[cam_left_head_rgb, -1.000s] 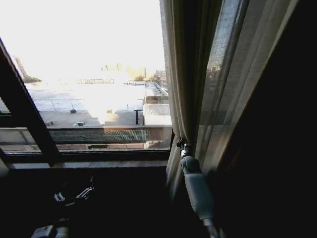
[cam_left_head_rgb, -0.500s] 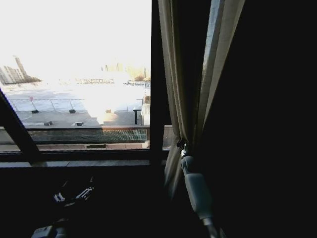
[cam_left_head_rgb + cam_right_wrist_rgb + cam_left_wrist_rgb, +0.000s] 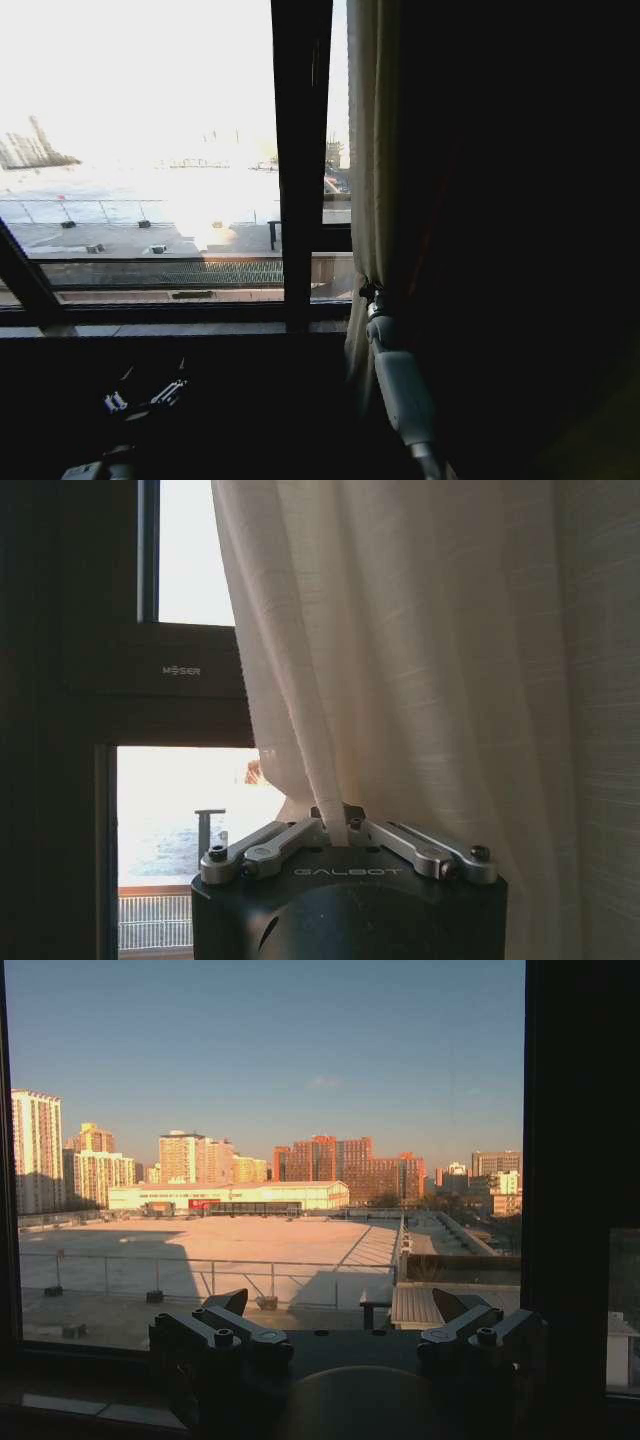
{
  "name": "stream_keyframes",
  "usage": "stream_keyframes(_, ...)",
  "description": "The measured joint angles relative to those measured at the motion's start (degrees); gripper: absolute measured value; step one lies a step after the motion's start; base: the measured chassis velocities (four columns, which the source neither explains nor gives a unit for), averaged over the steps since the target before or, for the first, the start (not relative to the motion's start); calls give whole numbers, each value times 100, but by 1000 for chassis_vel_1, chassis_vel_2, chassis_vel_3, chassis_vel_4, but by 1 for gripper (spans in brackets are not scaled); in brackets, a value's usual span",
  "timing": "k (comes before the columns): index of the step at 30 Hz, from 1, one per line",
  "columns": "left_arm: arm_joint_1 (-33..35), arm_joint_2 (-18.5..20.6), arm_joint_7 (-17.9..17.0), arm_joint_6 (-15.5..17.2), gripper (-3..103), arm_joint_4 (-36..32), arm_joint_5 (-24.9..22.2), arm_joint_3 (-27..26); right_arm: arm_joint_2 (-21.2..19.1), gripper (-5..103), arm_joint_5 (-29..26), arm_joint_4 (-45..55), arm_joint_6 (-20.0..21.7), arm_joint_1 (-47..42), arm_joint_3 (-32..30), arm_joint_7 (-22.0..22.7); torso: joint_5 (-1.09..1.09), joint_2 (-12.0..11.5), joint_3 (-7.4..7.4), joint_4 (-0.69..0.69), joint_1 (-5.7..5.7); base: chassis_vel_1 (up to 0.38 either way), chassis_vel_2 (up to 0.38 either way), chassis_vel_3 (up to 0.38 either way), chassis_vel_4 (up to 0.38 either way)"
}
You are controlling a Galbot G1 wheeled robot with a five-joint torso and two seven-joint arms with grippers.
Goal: Open the curtains by pulling them apart, changing their state from closed to fully open.
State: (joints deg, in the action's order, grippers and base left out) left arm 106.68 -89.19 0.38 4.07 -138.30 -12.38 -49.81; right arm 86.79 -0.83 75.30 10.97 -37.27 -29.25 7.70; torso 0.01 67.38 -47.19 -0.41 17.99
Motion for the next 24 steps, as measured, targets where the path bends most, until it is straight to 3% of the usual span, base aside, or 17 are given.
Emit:
stream_keyframes(9,-8,-25,9,-7,100,-42,16,73,-340,0,-179,-208,-10,210,-355,257,4,0,0,-4,-1,5,6,-3,-1)
stream_keyframes(15,-19,-43,147,-36,100,-53,38,119,-611,0,-402,-275,-16,295,-590,753,0,0,0,-2,0,0,0,0,0)
stream_keyframes(24,2,-55,193,-92,100,-53,22,94,-680,0,-431,-297,-83,297,-665,1116,1,0,0,-3,-1,0,0,0,0)
